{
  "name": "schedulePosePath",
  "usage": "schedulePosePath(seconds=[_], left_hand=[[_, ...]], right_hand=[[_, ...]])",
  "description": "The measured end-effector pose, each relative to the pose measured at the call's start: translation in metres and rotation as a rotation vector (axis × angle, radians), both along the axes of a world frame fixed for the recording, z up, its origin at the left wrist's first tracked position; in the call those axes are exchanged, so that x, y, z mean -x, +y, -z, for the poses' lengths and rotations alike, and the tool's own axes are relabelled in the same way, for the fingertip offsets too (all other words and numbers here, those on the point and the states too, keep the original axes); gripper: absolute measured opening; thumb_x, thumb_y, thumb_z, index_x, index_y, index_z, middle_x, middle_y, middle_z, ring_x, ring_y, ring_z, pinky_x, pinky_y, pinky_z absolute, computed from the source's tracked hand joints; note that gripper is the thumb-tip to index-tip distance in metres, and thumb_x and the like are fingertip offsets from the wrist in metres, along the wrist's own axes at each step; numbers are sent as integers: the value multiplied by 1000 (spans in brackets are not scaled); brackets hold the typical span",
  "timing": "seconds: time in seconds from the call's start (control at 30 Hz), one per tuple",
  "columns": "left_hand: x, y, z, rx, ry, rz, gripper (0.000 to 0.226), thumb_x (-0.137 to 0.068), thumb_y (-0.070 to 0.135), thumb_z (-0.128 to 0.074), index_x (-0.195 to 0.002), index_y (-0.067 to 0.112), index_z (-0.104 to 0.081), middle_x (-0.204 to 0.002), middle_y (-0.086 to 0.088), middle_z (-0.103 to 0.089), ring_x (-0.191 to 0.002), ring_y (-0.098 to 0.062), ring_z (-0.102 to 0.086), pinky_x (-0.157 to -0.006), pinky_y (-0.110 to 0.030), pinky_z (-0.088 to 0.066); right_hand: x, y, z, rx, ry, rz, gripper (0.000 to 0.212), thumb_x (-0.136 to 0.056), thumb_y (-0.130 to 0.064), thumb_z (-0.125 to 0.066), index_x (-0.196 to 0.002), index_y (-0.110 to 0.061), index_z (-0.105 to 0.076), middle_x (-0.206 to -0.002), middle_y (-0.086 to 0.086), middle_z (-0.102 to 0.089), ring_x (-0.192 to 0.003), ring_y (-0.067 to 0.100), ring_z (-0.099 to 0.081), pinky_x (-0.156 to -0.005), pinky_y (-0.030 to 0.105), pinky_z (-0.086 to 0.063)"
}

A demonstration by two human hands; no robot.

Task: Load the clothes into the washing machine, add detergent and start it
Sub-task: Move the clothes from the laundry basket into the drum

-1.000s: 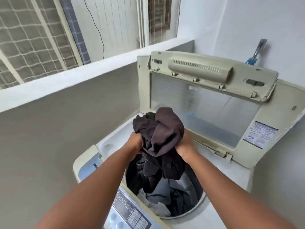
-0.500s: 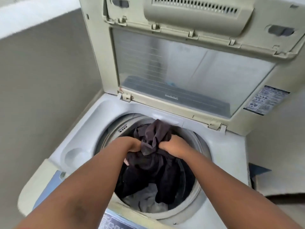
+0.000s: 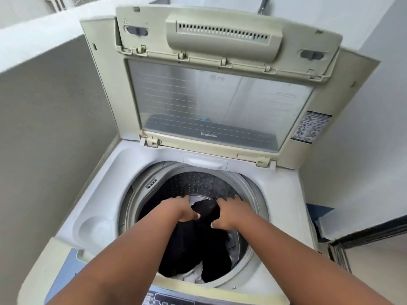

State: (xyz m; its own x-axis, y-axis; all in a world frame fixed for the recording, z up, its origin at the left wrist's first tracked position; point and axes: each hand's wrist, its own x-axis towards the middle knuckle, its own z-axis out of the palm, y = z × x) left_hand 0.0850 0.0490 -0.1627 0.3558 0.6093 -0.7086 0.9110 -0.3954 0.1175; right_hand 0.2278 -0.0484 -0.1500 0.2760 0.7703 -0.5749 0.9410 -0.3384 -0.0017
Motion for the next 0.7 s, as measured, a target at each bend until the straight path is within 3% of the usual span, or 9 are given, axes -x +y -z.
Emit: schedulePosePath(seconds=[0.17, 0.4, 0.57, 0.7], left_hand=[[-9, -27, -21, -97, 24, 28, 96, -82, 70, -46, -153, 25, 0, -161, -6, -7, -145, -31, -14, -116, -48, -17], [-53, -91, -76, -235, -11, -14, 97, -80, 74, -43, -153, 27, 2, -161, -5, -1, -146, -31, -10, -117, -51, -11], [-124, -156, -107, -266, -120, -37, 104, -76, 77, -46, -153, 25, 1, -161, -6, 7, -147, -33, -2, -117, -52, -9], [-193, -196, -116, -300, -256, 11, 105, -76, 78, -46, -153, 24, 0, -161, -6, 5, -147, -31, -1, -117, -52, -12]], right_hand=[[-6, -21, -21, -91, -26, -63, 84, -75, -63, -56, -145, -24, -31, -149, 8, -39, -141, 35, -24, -110, 50, -28], [-41, -76, -64, -247, -14, -175, 85, -79, -62, -52, -149, -25, -22, -156, 8, -26, -147, 32, -8, -117, 55, -9], [-107, -144, -103, -354, -58, -216, 82, -80, -60, -53, -147, -22, -25, -154, 11, -28, -146, 34, -10, -114, 57, -13], [-178, -190, -119, -369, -82, -132, 84, -77, -60, -53, -147, -22, -27, -154, 11, -30, -145, 34, -13, -113, 55, -16]])
